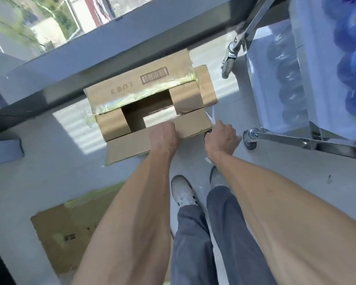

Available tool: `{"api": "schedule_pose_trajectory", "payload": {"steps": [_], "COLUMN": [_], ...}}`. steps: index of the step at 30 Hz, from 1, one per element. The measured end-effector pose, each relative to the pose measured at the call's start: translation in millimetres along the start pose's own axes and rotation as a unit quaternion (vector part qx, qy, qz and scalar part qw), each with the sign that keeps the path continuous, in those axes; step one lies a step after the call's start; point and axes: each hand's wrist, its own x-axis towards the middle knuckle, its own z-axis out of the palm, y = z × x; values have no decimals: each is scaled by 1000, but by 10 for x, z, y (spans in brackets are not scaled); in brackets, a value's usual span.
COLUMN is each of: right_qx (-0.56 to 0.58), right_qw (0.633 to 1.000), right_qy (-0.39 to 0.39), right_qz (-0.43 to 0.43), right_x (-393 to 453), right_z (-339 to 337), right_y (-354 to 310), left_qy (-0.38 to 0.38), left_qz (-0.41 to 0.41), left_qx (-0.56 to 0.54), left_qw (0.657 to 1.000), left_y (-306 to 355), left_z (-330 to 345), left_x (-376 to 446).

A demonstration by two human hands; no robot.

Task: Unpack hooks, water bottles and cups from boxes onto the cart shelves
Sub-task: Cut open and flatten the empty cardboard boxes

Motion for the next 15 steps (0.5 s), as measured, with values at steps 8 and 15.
{"api": "schedule_pose_trajectory", "payload": {"steps": [8,15], "right_qx": [4,49], "right_qw": [998,995], "right_qy": [53,56], "right_qz": [21,63], "right_x": [88,353], "right_z": [113,86], "right_y": [84,2], "left_qy": [-84,-96], "left_qz": [-43,-20], "left_qx": [-10,35], "left_qw": [995,995], "left_y": [37,-8], "left_z": [117,210], "left_x": [194,364]}}
